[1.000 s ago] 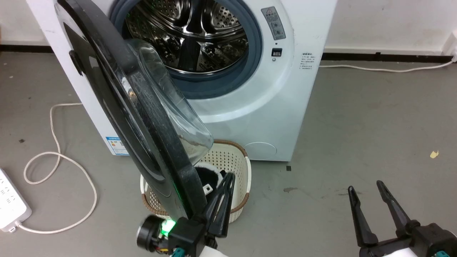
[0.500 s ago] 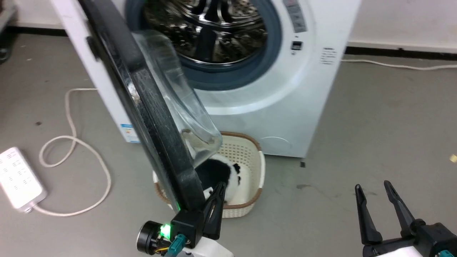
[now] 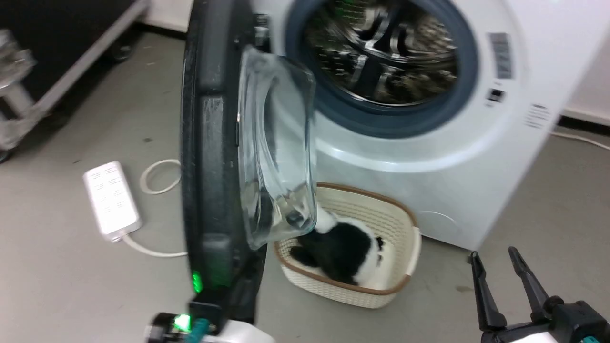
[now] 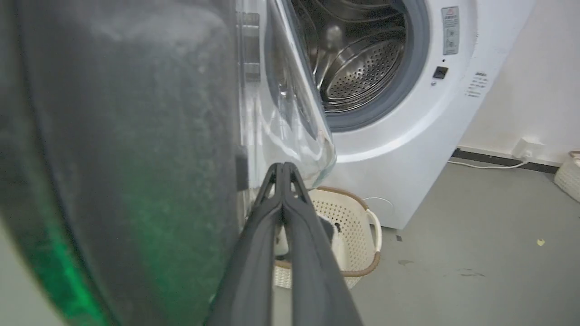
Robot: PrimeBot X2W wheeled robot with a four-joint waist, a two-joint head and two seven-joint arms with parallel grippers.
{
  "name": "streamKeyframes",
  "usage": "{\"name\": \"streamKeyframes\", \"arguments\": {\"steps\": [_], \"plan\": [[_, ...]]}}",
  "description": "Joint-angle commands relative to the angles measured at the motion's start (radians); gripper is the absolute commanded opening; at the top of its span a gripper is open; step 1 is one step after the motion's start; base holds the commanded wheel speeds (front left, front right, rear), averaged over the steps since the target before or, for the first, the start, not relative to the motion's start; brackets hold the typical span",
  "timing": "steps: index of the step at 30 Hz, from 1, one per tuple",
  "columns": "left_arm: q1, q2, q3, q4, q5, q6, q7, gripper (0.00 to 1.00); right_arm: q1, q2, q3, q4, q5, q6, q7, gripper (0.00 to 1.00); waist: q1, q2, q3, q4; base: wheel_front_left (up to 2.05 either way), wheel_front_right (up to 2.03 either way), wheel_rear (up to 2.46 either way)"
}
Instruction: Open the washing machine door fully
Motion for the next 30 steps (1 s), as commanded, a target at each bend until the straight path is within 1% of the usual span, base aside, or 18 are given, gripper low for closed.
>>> {"name": "streamKeyframes", "arguments": {"steps": [1, 5, 8, 13, 16, 19, 24, 26, 30], "plan": [[0.010, 0.021, 0.026, -0.010, -0.008, 0.013, 0.002, 0.00, 0.012, 0.004, 0.004, 0.003, 0.002, -0.001, -0.005, 1.00, 0.0001, 0.0000, -0.011, 0.067, 0.00, 0.00, 0.00], [0.009, 0.052, 0.085, -0.025, -0.031, 0.035, 0.007, 0.00, 0.004, 0.004, 0.017, 0.003, -0.004, -0.001, -0.005, 1.00, 0.0001, 0.0000, 0.006, 0.103, 0.00, 0.00, 0.00], [0.004, 0.072, 0.136, -0.030, -0.055, 0.052, 0.014, 0.00, -0.006, 0.004, 0.022, 0.001, -0.010, -0.001, -0.005, 1.00, 0.0001, 0.0000, 0.028, 0.112, 0.00, 0.00, 0.00], [-0.030, 0.116, 0.216, -0.012, -0.098, 0.058, 0.020, 0.00, -0.024, 0.002, 0.035, 0.000, -0.021, -0.001, -0.005, 1.00, 0.0001, 0.0000, 0.090, 0.097, 0.00, 0.00, 0.00], [-0.057, 0.152, 0.274, 0.007, -0.126, 0.061, 0.020, 0.00, -0.038, -0.012, 0.036, -0.002, -0.025, -0.001, -0.005, 1.00, 0.0001, 0.0000, 0.130, 0.079, 0.00, 0.00, 0.00], [-0.088, 0.195, 0.340, 0.040, -0.163, 0.055, 0.016, 0.00, -0.051, -0.028, 0.037, -0.002, -0.027, -0.001, -0.005, 1.00, 0.0001, 0.0000, 0.164, 0.058, 0.00, 0.00, 0.00], [-0.140, 0.280, 0.459, 0.132, -0.240, 0.022, -0.005, 0.00, -0.073, -0.051, 0.027, -0.010, -0.032, -0.001, -0.004, 1.00, 0.0001, 0.0000, 0.210, 0.024, 0.00, 0.00, 0.00], [-0.165, 0.311, 0.494, 0.171, -0.256, 0.012, -0.020, 0.00, -0.078, -0.060, 0.021, -0.012, -0.031, -0.001, -0.002, 1.00, 0.0001, 0.0000, 0.223, 0.015, 0.00, 0.00, 0.00], [-0.215, 0.347, 0.535, 0.230, -0.270, 0.006, -0.050, 0.00, -0.081, -0.065, 0.002, -0.014, -0.026, -0.001, -0.001, 1.00, 0.0001, 0.0000, 0.239, 0.006, 0.00, 0.00, 0.00]]}}
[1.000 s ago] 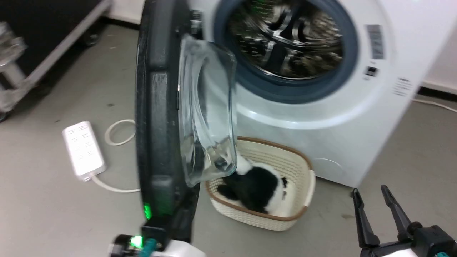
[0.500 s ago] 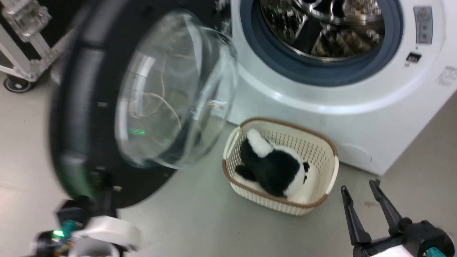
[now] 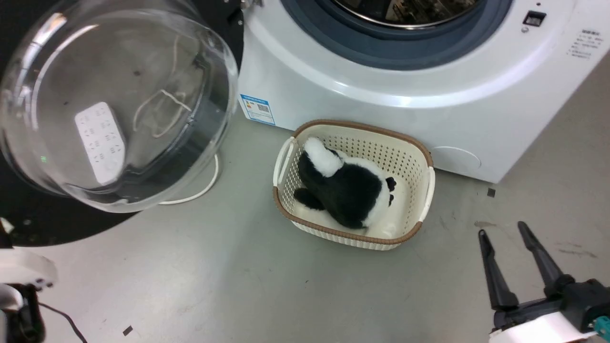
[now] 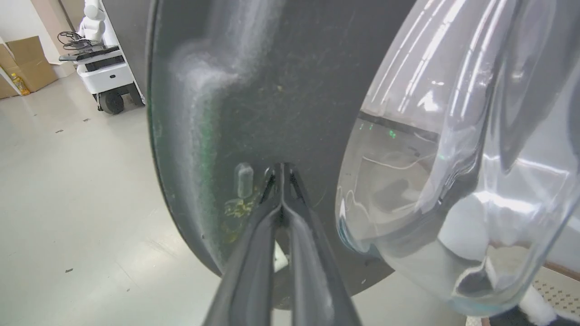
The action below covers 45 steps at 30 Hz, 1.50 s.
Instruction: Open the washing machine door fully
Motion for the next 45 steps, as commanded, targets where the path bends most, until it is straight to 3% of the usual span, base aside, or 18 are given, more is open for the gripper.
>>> {"name": "streamKeyframes", "arguments": {"steps": [1, 7, 12, 18, 24, 33, 34, 36, 45], "plan": [[-0.020, 0.009, 0.008, 0.012, -0.007, -0.006, -0.011, 0.00, -0.011, -0.002, -0.007, -0.005, 0.002, -0.001, -0.001, 1.00, -0.0002, 0.0000, 0.006, -0.005, 0.00, 0.00, 0.00], [-0.046, 0.006, 0.028, 0.062, -0.009, -0.022, -0.041, 0.00, -0.008, -0.004, -0.016, -0.002, 0.001, -0.001, -0.001, 1.00, -0.0002, 0.0000, -0.001, -0.020, 0.00, 0.00, 0.00], [-0.037, -0.021, 0.026, -0.013, 0.035, -0.048, -0.052, 0.00, -0.018, 0.024, -0.067, -0.006, -0.009, -0.001, -0.002, 1.00, -0.0002, 0.0000, -0.042, -0.031, 0.00, 0.00, 0.00], [0.044, -0.108, 0.004, -0.201, 0.118, -0.086, -0.053, 0.00, -0.022, 0.042, -0.087, -0.001, -0.042, -0.001, -0.003, 1.00, -0.0002, 0.0000, -0.124, -0.085, 0.00, 0.00, 0.00], [0.175, -0.225, -0.044, -0.364, 0.170, -0.091, -0.053, 0.00, -0.009, 0.054, -0.085, -0.023, -0.077, -0.001, -0.004, 1.00, -0.0002, 0.0000, -0.198, -0.175, 0.00, 0.00, 0.00], [0.281, -0.314, -0.165, -0.402, 0.268, -0.093, -0.053, 0.00, 0.041, 0.063, -0.094, -0.049, -0.106, -0.001, -0.005, 1.00, -0.0002, 0.0000, -0.259, -0.273, 0.00, 0.00, 0.00], [0.286, -0.318, -0.176, -0.395, 0.274, -0.093, -0.053, 0.16, 0.047, 0.064, -0.089, -0.050, -0.105, -0.001, -0.005, 1.00, -0.0002, 0.0000, -0.261, -0.281, 0.00, 0.00, 0.00], [0.291, -0.324, -0.197, -0.382, 0.290, -0.091, -0.053, 1.00, 0.055, 0.064, -0.077, -0.049, -0.094, -0.001, -0.005, 1.00, -0.0002, 0.0000, -0.262, -0.296, 0.00, 0.00, 0.00], [0.319, -0.349, -0.269, -0.337, 0.340, -0.069, -0.053, 1.00, 0.076, 0.064, -0.034, -0.031, -0.067, -0.001, -0.005, 1.00, -0.0002, 0.0000, -0.261, -0.324, 0.00, 0.00, 0.00]]}}
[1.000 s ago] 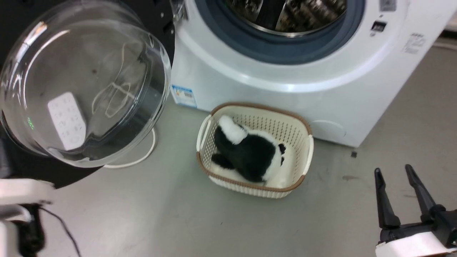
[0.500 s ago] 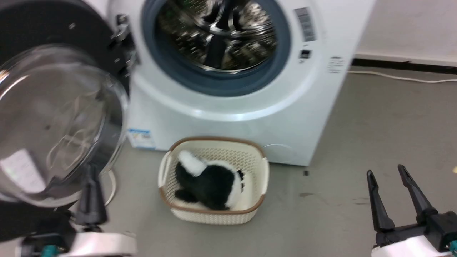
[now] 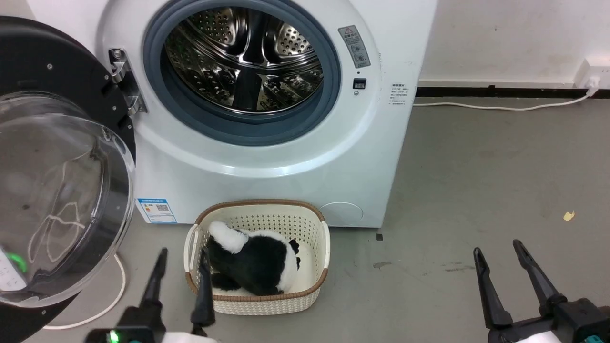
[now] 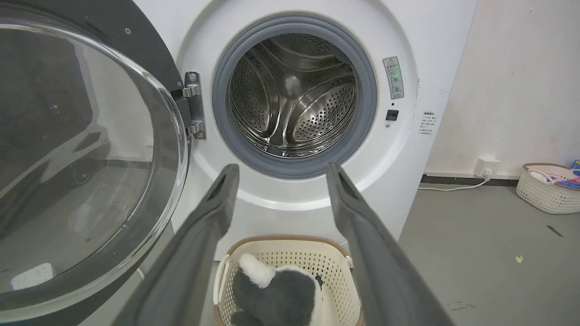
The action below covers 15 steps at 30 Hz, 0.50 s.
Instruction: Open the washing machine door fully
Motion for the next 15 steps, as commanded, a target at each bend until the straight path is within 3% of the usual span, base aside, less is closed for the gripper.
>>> {"name": "streamKeyframes", "arguments": {"steps": [1, 15], "plan": [[0.019, -0.004, -0.009, 0.010, 0.009, 0.006, -0.004, 1.00, 0.009, 0.005, 0.004, 0.005, 0.007, -0.001, -0.004, 1.00, 0.0000, 0.0000, 0.001, -0.001, 0.00, 0.00, 0.00], [0.016, -0.010, -0.041, 0.067, 0.013, 0.006, -0.004, 1.00, 0.008, 0.005, 0.007, 0.032, 0.020, -0.001, -0.004, 1.00, 0.0000, 0.0000, 0.003, 0.009, 0.00, 0.00, 0.00]]}}
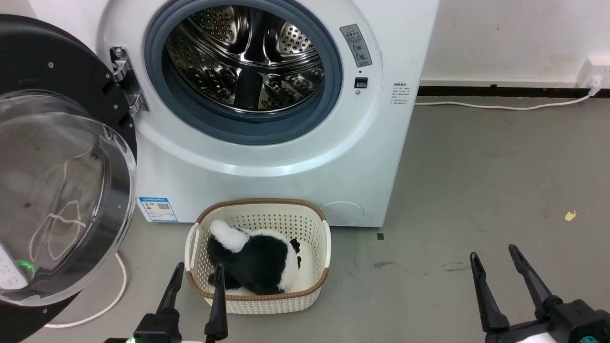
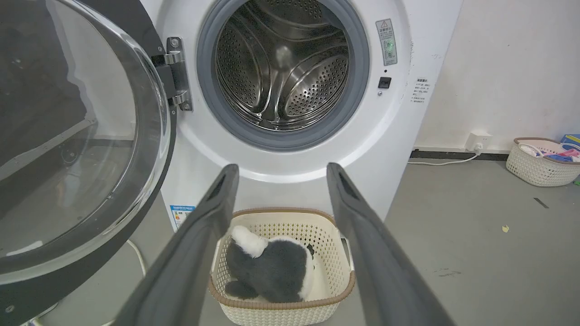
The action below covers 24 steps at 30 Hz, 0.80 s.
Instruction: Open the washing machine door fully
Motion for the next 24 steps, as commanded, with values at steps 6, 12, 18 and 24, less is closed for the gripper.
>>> {"name": "streamKeyframes", "arguments": {"steps": [6, 12, 18, 24], "plan": [[-0.006, 0.000, 0.000, 0.009, 0.001, 0.007, -0.004, 1.00, 0.004, 0.005, -0.002, 0.005, 0.016, -0.001, -0.004, 1.00, 0.0000, 0.0000, 0.001, 0.003, 0.00, 0.00, 0.00], [-0.001, -0.001, -0.003, 0.009, -0.001, 0.004, 0.002, 0.00, -0.001, 0.000, -0.002, 0.003, 0.008, 0.000, 0.001, 0.00, 0.0000, 0.0000, 0.001, 0.004, 0.00, 0.00, 0.00], [-0.006, -0.002, 0.004, 0.007, 0.006, -0.001, 0.015, 0.00, -0.006, 0.000, 0.000, 0.003, 0.006, 0.000, 0.014, 0.00, 0.0000, 0.0000, 0.001, 0.003, 0.00, 0.00, 0.00], [-0.009, -0.003, 0.009, 0.005, 0.012, -0.005, 0.025, 0.00, -0.010, 0.000, 0.002, 0.004, 0.005, 0.000, 0.024, 0.00, 0.0000, 0.0000, 0.001, 0.003, 0.00, 0.00, 0.00]]}}
